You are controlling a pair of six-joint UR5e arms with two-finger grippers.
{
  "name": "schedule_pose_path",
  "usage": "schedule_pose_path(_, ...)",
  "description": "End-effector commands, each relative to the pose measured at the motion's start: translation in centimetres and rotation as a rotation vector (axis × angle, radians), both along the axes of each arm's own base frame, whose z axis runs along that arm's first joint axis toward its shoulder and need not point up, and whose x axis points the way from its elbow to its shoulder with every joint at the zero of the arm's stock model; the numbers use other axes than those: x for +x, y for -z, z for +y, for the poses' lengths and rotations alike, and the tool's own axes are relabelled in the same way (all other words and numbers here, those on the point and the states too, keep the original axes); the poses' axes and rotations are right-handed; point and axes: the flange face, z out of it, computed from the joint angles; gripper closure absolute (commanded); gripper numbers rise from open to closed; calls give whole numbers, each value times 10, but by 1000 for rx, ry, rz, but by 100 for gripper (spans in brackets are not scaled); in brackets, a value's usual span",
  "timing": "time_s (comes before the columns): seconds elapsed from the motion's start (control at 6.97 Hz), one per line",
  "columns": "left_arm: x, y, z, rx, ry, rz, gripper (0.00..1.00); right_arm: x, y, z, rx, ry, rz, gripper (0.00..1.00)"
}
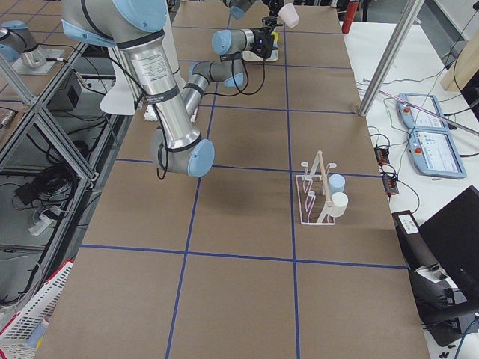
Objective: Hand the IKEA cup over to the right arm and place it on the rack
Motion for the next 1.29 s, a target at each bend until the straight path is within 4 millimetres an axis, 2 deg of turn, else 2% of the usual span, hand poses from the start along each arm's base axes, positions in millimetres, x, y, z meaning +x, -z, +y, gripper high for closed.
schedule_pose_path(0.0,42,19,21,10,-5,182,100,-4,5,1,-37,26,-47,1)
schedule_pose_path(0.29,70,41,37,40,-16,277,100,-12,-1,-2,-46,31,-31,1)
schedule_pose_path(0.43,88,49,33,40,-14,296,100,-18,-2,-4,-51,32,-22,1)
schedule_pose_path(0.86,114,52,32,53,-22,338,100,-19,-3,-5,-51,34,-20,1)
schedule_pose_path(1.0,131,54,40,57,-38,357,100,-20,-3,-5,-51,35,-20,1)
schedule_pose_path(1.15,135,60,43,62,-47,369,100,-20,-3,-5,-51,35,-20,1)
